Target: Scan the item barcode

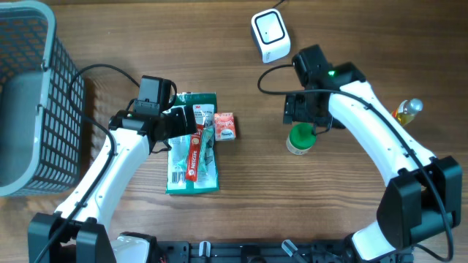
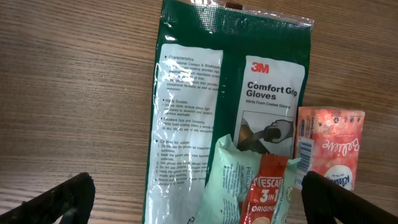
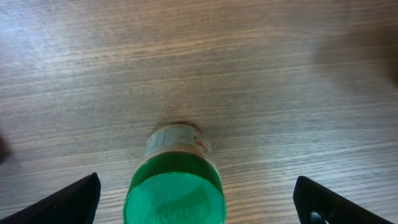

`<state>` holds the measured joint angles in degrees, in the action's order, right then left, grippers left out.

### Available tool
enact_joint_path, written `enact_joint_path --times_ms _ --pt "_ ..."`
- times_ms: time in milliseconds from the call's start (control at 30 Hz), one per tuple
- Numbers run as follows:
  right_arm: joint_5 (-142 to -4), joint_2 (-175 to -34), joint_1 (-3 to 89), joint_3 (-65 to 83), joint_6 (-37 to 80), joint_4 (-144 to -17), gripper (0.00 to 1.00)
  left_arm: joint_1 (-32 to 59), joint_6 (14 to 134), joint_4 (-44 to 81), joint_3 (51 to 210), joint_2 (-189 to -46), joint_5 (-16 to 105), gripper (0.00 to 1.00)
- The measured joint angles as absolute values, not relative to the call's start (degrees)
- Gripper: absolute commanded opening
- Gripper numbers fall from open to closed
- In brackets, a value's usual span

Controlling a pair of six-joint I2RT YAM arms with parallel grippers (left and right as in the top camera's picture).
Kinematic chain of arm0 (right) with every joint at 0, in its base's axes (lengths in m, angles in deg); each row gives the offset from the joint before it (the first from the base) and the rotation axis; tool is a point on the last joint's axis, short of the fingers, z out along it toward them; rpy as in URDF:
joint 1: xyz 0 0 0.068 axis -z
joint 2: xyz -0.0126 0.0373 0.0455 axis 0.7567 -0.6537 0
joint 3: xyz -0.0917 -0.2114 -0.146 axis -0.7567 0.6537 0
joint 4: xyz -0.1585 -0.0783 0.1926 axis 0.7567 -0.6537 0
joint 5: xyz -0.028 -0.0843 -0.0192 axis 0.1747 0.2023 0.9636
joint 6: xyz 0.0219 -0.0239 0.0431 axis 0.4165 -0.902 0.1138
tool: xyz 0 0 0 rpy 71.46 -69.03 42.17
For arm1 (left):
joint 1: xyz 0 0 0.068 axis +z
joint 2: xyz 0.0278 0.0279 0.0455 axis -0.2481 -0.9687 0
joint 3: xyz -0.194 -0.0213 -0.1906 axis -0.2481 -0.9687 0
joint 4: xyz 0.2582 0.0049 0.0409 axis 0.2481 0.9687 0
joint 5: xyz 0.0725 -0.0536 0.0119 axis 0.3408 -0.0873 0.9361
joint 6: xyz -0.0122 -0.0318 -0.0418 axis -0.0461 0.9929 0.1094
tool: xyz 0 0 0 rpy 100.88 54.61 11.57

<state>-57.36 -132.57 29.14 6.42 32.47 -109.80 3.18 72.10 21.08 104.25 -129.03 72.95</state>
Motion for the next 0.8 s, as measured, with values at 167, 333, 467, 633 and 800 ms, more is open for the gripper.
enact_joint_path --times_ms 167,333,467,633,800 --pt "-60.1 -132.6 29.1 12.3 32.6 -104.5 1.0 3.2 72.1 21.1 104.3 -129.0 73.0 1.0" --pt "-61.4 -132.6 29.1 16.3 32.6 -102.3 1.0 3.2 72.1 21.1 104.3 -129.0 72.9 1.0" --pt "-61.6 -132.6 29.1 18.1 32.6 -99.8 1.0 3.2 72.1 21.1 104.3 -129.0 72.9 1.0" --pt "-61.8 -132.6 29.1 20.1 32.6 -97.3 0.96 3.2 72.1 21.1 104.3 -129.0 72.9 1.0" --pt "-63.6 -132.6 29.1 20.1 31.6 -96.3 0.95 3.2 72.1 21.1 104.3 -129.0 73.0 1.0"
